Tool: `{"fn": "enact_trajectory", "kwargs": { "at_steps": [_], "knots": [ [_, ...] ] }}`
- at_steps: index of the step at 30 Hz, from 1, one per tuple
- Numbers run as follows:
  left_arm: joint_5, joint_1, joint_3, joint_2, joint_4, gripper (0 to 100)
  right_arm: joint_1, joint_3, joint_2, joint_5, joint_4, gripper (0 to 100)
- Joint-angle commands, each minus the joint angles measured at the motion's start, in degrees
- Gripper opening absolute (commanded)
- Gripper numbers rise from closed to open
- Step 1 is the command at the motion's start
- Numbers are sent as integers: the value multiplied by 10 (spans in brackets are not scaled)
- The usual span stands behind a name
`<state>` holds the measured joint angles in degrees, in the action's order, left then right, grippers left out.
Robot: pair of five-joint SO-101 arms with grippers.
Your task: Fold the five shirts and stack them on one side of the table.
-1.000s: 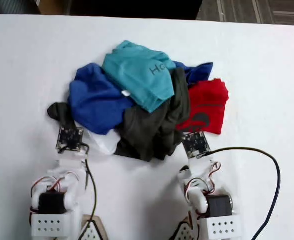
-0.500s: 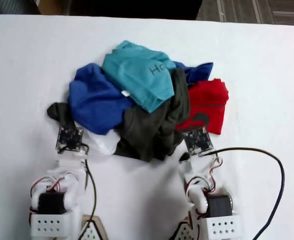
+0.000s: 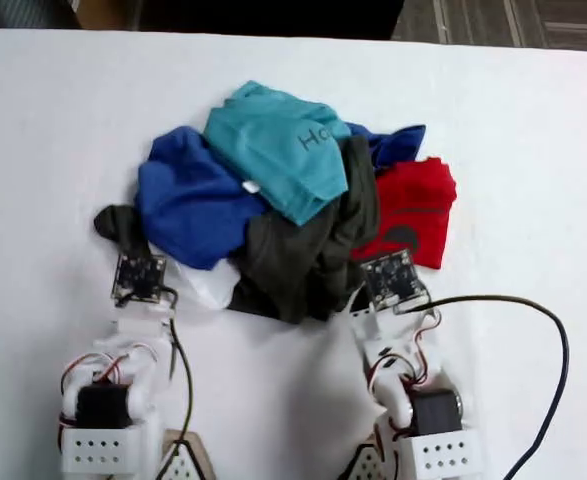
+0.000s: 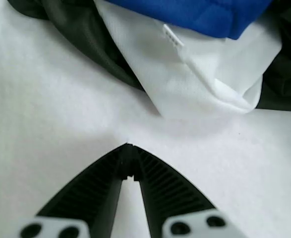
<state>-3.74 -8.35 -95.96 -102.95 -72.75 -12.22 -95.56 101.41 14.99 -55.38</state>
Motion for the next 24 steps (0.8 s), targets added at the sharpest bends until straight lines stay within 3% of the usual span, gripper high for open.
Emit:
{"fn": "enact_trajectory", "kwargs": {
  "at_steps": [1, 6, 15, 24],
  "knots": [
    [4, 1, -11, -4, -3, 27, -38, 61, 9, 4, -34, 231],
    [4, 1, -11, -4, -3, 27, -94, 157, 8, 4, -85, 231],
    [4, 1, -11, -4, -3, 27, -80, 206, -28, 4, -66, 231],
    [4, 1, -11, -4, -3, 27, -41, 381, -385, 12, -54, 231]
  ]
}}
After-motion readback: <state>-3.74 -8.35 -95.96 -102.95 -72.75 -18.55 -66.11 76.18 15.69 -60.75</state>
